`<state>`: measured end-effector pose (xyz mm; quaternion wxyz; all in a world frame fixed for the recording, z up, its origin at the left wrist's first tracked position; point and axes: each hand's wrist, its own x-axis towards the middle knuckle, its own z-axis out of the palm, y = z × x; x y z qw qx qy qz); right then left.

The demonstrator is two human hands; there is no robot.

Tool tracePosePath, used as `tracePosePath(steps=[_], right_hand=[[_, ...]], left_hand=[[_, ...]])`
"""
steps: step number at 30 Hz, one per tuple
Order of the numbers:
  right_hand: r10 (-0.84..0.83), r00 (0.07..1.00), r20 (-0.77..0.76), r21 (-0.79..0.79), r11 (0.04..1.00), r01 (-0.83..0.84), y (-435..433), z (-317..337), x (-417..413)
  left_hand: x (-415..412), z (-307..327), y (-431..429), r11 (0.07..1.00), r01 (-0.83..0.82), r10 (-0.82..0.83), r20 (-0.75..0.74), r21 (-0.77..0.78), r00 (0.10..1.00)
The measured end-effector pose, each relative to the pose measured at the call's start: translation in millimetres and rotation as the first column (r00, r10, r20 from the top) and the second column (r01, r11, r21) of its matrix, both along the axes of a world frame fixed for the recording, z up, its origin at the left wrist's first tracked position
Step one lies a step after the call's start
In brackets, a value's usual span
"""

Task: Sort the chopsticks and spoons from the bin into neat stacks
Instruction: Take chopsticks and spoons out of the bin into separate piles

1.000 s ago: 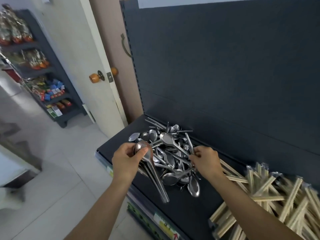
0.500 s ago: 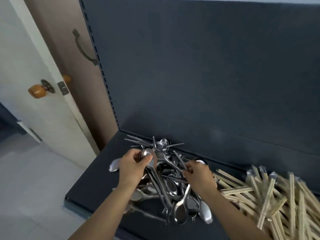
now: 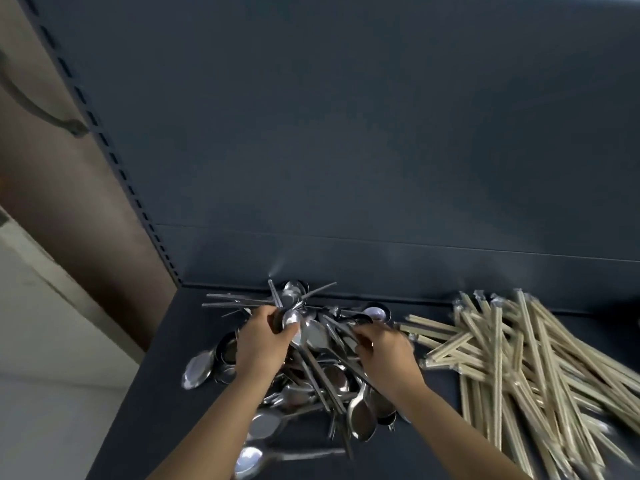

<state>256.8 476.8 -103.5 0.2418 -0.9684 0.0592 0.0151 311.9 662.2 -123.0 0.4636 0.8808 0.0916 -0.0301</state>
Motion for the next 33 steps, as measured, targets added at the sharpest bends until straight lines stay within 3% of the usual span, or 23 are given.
tracePosePath(steps=[9, 16, 25, 33], right_hand=[[-0.028, 0.993, 0.113, 0.056, 0.998, 0.022, -6, -3, -14], [-0.027, 0.985, 0.173, -0.008, 1.0, 0.028, -46, 22, -39], [-0.153, 0.961, 0.231, -0.019, 0.987, 0.162, -162, 60, -107], [-0.242, 0.922, 0.303, 0.009, 0.968, 0.251, -310, 79, -201]], left_hand=[[2, 0, 8, 0.981, 0.095, -0.097, 0.002, 0.171, 0.995], [-6, 35, -11, 0.883, 0.237, -0.256, -0.007, 0.405, 0.967], [-59, 61, -128, 0.721, 0.395, -0.534, 0.094, 0.57, 0.84], [-135, 68, -255, 0.735, 0.43, -0.594, 0.191, 0.525, 0.782]])
